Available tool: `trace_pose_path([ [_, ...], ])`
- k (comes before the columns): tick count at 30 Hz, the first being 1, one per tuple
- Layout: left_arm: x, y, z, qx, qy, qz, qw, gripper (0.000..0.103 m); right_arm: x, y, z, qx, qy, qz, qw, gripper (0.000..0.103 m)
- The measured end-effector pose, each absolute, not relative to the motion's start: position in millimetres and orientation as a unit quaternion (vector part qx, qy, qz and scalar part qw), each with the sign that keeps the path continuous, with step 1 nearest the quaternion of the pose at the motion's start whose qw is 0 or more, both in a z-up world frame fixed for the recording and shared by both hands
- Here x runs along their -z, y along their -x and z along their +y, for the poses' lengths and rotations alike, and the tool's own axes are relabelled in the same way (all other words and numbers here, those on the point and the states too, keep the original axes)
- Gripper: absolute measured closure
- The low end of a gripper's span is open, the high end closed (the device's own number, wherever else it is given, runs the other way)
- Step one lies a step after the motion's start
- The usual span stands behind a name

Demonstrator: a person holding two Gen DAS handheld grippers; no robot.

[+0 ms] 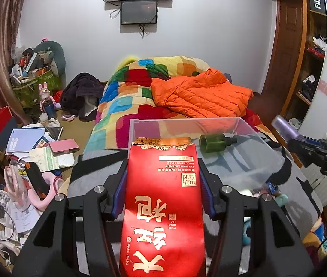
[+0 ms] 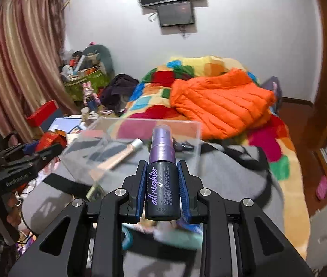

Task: Organize objects
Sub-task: 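Place the red packet and purple spray bottle into the clear box, release both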

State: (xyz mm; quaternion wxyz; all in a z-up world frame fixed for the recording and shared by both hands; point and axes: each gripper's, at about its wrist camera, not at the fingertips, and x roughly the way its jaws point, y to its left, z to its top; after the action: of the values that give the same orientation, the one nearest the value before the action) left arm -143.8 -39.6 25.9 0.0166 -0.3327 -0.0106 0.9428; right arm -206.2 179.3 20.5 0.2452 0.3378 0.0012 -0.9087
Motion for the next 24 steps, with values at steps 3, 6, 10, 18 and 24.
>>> trace_pose_path([
  [3, -20, 168, -38, -0.935, 0.354, -0.007, 0.019, 0.05, -17, 229, 165, 0.9, -0.35, 0.005, 0.261, 0.08],
  [6, -11, 190, -37, -0.924, 0.38, -0.016, 0.03, 0.05, -8, 249, 150, 0.889, -0.37, 0.019, 0.271, 0.08],
  [10, 1, 218, -32, -0.907, 0.417, -0.021, 0.047, 0.05, 12, 269, 132, 0.871, -0.403, 0.045, 0.279, 0.08],
  [18, 12, 250, -14, -0.89, 0.452, 0.013, 0.058, 0.05, 41, 290, 110, 0.846, -0.446, 0.092, 0.278, 0.08],
  [24, 20, 255, -1, -0.882, 0.463, 0.038, 0.073, 0.05, 47, 294, 104, 0.84, -0.458, 0.121, 0.265, 0.08],
])
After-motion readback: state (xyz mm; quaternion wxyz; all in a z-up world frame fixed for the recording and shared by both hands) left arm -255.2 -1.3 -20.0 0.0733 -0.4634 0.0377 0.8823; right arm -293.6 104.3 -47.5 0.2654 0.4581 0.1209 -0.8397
